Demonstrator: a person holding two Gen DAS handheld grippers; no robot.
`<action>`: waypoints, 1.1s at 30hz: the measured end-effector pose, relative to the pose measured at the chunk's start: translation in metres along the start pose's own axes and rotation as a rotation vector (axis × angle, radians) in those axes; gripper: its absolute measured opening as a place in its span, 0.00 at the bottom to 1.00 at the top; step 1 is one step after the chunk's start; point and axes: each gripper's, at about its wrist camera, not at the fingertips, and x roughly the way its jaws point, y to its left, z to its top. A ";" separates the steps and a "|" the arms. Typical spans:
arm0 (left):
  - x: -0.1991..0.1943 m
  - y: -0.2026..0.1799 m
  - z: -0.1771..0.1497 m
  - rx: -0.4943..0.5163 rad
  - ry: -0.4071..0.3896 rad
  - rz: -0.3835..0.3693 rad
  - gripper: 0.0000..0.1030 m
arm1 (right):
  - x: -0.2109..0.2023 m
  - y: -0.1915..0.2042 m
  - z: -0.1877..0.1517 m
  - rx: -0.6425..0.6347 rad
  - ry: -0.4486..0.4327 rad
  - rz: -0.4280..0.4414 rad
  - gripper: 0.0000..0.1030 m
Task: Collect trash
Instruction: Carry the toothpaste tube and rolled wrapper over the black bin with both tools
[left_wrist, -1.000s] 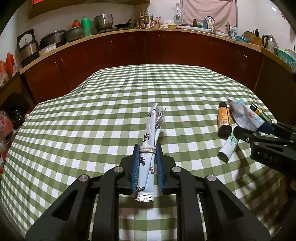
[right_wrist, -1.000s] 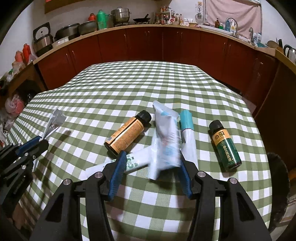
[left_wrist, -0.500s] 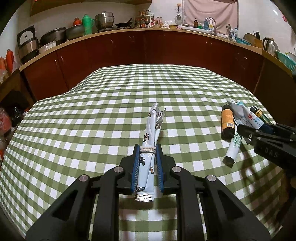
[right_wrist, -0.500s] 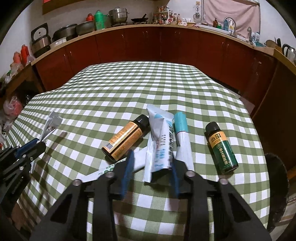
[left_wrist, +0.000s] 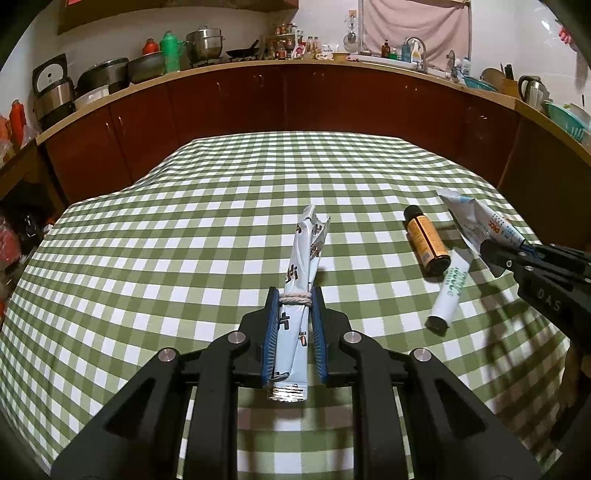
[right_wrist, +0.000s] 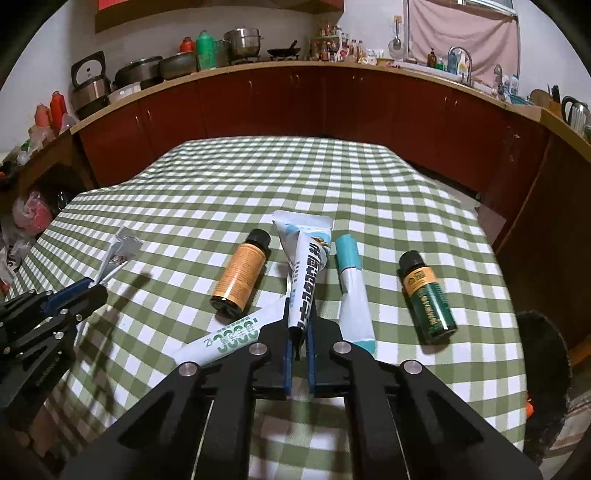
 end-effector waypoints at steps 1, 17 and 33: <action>-0.002 -0.001 0.000 0.001 -0.003 -0.002 0.17 | -0.004 -0.001 -0.001 0.003 -0.007 0.003 0.06; -0.045 -0.069 -0.001 0.060 -0.066 -0.088 0.17 | -0.059 -0.054 -0.027 0.067 -0.095 -0.068 0.06; -0.056 -0.193 0.007 0.175 -0.098 -0.222 0.17 | -0.096 -0.143 -0.063 0.182 -0.122 -0.205 0.06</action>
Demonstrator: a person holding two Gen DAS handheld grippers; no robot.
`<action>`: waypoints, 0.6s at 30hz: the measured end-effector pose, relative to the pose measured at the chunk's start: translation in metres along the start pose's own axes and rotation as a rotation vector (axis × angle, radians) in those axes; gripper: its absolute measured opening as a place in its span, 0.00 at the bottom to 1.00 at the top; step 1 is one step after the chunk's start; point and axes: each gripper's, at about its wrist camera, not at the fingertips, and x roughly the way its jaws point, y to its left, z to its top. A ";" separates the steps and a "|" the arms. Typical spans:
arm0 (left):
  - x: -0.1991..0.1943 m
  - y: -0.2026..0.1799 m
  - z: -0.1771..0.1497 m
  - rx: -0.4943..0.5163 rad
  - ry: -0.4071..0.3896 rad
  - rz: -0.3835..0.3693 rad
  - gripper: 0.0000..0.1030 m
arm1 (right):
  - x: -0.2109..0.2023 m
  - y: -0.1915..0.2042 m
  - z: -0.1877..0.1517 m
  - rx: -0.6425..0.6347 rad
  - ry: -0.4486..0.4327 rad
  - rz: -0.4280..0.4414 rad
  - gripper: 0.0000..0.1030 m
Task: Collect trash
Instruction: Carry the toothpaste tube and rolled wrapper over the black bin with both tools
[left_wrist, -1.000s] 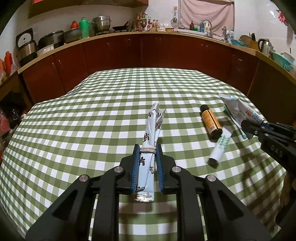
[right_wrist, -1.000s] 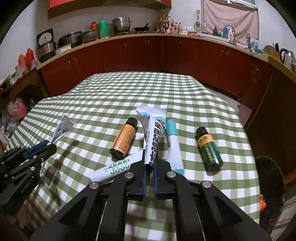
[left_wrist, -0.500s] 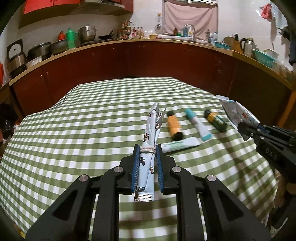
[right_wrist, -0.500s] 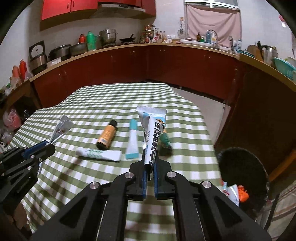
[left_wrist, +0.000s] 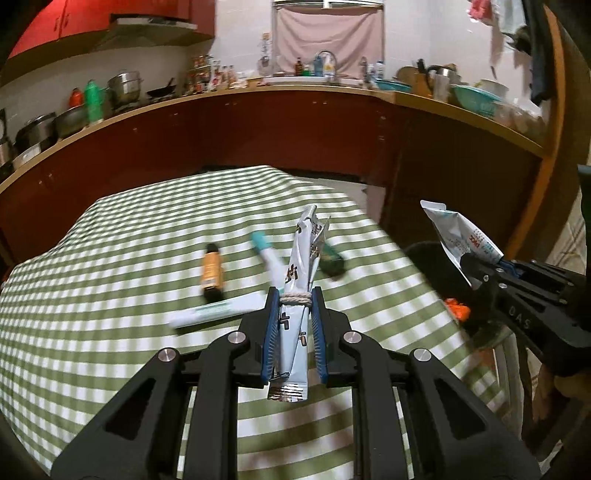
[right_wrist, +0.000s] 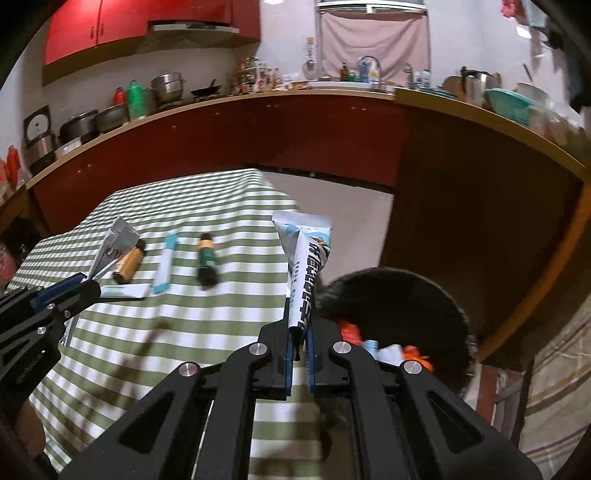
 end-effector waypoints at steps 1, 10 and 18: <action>0.001 -0.004 0.000 0.006 -0.001 -0.005 0.17 | -0.001 -0.007 -0.001 0.005 -0.002 -0.013 0.06; 0.025 -0.067 0.009 0.078 0.003 -0.048 0.17 | -0.002 -0.052 -0.011 0.047 -0.007 -0.067 0.06; 0.047 -0.104 0.007 0.108 0.026 -0.053 0.17 | -0.001 -0.079 -0.018 0.058 -0.009 -0.105 0.06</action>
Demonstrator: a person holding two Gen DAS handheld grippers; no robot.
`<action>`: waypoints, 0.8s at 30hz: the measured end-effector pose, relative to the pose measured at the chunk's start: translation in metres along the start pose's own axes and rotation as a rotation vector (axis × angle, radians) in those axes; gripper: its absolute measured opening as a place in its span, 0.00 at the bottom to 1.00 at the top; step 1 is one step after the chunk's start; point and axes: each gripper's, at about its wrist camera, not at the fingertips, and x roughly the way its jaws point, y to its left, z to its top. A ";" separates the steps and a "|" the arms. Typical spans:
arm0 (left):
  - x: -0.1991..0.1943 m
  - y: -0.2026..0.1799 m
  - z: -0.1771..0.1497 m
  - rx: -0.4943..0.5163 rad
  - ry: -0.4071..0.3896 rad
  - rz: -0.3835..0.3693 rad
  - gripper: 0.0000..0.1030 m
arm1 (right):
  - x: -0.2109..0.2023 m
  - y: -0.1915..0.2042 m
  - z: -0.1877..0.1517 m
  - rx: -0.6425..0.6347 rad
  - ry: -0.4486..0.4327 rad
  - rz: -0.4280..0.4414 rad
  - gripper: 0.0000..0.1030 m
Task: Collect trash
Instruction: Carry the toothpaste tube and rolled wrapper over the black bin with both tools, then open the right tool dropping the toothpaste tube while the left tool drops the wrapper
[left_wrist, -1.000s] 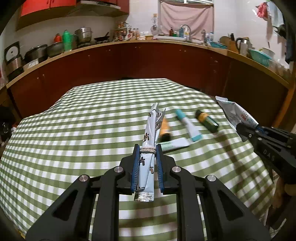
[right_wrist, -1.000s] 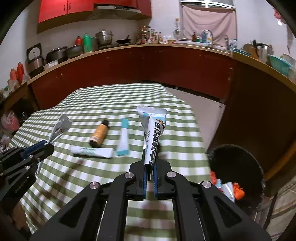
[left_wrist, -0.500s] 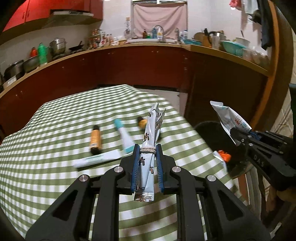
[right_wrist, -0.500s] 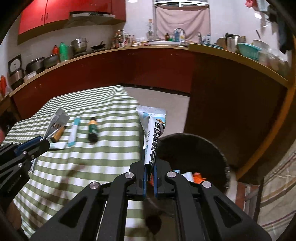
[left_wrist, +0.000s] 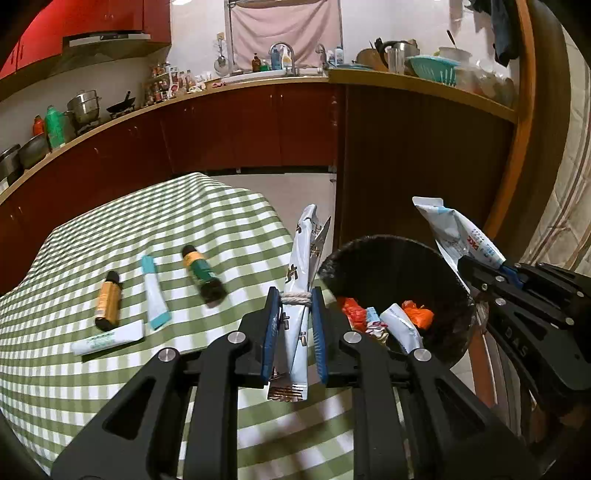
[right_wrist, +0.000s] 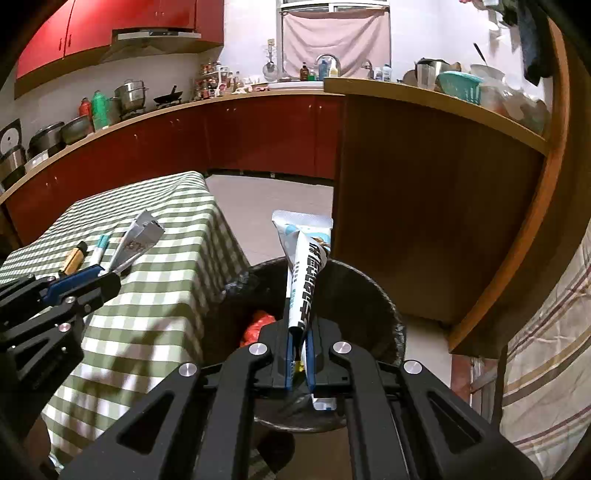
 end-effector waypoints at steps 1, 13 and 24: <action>0.004 -0.004 0.001 0.003 0.005 0.000 0.17 | 0.002 -0.004 -0.001 0.007 0.002 -0.003 0.06; 0.033 -0.040 0.013 0.050 0.028 -0.006 0.18 | 0.019 -0.031 -0.003 0.053 0.017 -0.003 0.06; 0.040 -0.041 0.019 0.045 0.037 -0.007 0.44 | 0.028 -0.045 -0.009 0.109 0.027 0.002 0.37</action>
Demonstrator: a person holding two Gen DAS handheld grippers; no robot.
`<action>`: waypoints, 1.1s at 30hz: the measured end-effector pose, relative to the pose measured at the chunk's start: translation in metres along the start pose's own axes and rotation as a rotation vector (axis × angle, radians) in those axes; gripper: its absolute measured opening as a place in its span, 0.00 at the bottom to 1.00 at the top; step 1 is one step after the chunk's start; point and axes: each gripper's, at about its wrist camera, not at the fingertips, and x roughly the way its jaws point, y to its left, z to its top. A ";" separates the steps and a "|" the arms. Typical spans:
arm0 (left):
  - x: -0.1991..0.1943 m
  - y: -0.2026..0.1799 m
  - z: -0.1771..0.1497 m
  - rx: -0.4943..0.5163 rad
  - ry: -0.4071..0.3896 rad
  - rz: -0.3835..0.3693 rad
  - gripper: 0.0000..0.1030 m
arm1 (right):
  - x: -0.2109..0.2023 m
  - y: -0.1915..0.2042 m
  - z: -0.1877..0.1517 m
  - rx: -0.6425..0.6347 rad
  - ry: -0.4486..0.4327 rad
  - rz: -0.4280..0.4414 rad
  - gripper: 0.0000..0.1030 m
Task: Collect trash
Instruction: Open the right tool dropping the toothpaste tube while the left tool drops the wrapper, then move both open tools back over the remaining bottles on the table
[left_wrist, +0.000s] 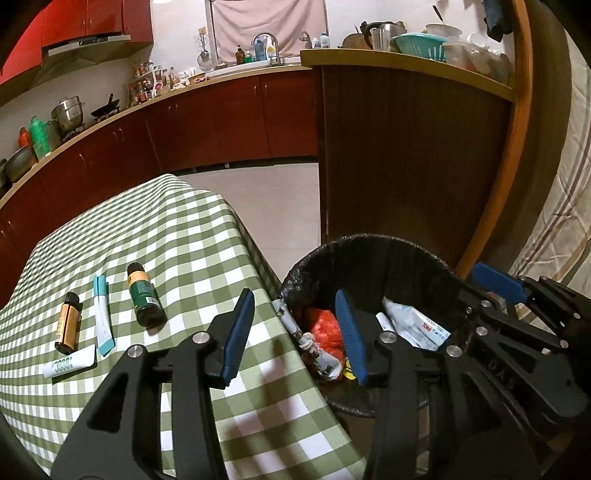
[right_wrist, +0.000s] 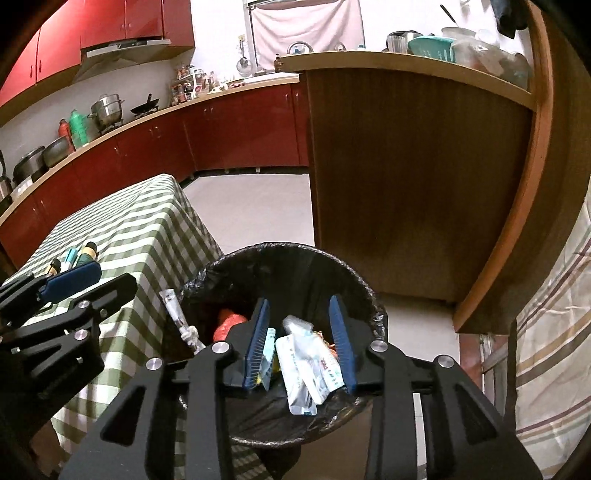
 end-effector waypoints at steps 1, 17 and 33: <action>-0.002 0.001 -0.001 -0.003 -0.002 0.001 0.45 | -0.001 0.000 0.000 0.001 -0.003 -0.001 0.39; -0.040 0.081 -0.028 -0.097 -0.003 0.132 0.53 | -0.013 0.058 0.008 -0.086 -0.014 0.073 0.42; -0.060 0.185 -0.069 -0.230 0.062 0.268 0.57 | -0.013 0.147 0.005 -0.196 0.009 0.182 0.42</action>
